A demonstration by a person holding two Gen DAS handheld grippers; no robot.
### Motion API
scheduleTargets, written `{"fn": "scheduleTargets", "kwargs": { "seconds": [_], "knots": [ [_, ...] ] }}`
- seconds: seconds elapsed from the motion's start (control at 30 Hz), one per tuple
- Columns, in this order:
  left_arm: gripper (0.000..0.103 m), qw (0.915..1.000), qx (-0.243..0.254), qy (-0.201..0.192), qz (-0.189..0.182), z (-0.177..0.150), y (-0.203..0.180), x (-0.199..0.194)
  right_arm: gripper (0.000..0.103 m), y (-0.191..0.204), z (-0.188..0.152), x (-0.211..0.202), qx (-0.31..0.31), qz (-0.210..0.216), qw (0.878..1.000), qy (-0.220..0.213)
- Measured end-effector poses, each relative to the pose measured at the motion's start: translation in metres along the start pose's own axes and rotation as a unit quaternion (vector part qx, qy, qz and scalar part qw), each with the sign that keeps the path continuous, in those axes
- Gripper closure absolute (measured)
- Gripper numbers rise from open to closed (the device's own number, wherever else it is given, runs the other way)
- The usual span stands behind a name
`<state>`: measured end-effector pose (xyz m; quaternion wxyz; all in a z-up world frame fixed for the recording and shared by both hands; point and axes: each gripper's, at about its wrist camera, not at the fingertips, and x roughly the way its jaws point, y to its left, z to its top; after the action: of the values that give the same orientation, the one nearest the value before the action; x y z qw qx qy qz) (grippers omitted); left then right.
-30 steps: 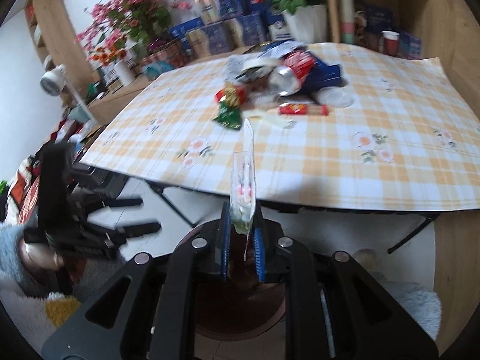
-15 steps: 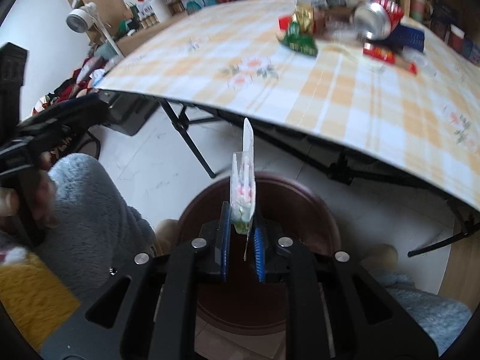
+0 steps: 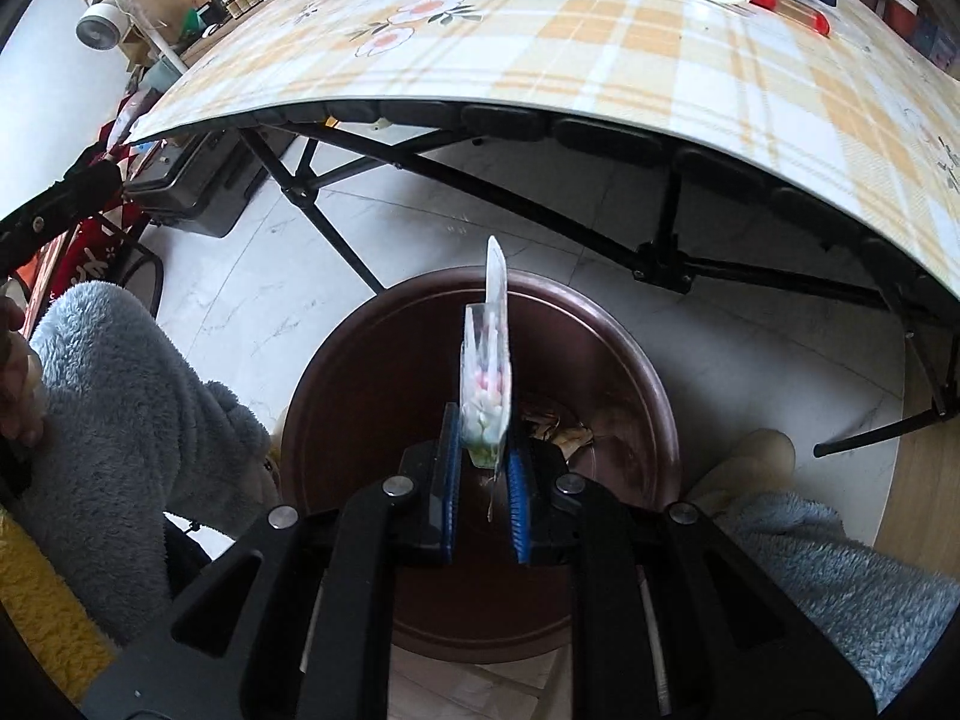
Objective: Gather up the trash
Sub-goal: 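Open both grippers to drop the bag and packet into the bin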
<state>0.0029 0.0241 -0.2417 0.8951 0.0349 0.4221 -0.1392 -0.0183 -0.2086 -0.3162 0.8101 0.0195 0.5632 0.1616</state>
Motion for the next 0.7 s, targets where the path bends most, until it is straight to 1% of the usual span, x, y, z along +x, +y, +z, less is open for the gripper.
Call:
{"fn": "scheduleTargets", "kwargs": {
  "seconds": [0.27,0.4,0.43,0.47,0.53,0.6,0.67,0.7],
  "knots": [
    [0.008,0.9999,-0.017,-0.004,0.001,0.001,0.005,-0.002,0.086,0.003,0.000,0.002,-0.009,-0.006,1.000,0.003],
    [0.008,0.9998,-0.021,-0.004,0.001,0.001,0.007,-0.002,0.085,0.003,0.000,0.005,-0.007,-0.008,1.000,0.011],
    [0.008,0.9998,-0.022,-0.004,0.001,0.002,0.007,-0.002,0.085,0.003,-0.001,0.005,-0.007,-0.009,1.000,0.013],
    [0.008,0.9997,-0.022,-0.004,0.002,0.001,0.007,-0.002,0.082,0.002,-0.001,0.005,-0.006,-0.008,1.000,0.013],
    [0.008,0.9997,-0.023,-0.005,0.002,0.002,0.008,-0.003,0.068,0.002,0.000,0.004,-0.004,-0.007,1.000,0.009],
    [0.008,0.9996,-0.025,-0.009,0.002,0.002,0.008,-0.004,0.038,0.001,0.000,0.001,-0.003,-0.007,1.000,0.001],
    [0.008,0.9995,-0.030,-0.011,0.001,0.002,0.010,-0.005,0.028,0.002,0.001,-0.004,-0.003,-0.006,1.000,-0.008],
    [0.008,0.9994,-0.032,-0.012,0.001,0.002,0.011,-0.005,0.019,0.002,0.001,-0.005,-0.003,-0.007,1.000,-0.013]
  ]
}}
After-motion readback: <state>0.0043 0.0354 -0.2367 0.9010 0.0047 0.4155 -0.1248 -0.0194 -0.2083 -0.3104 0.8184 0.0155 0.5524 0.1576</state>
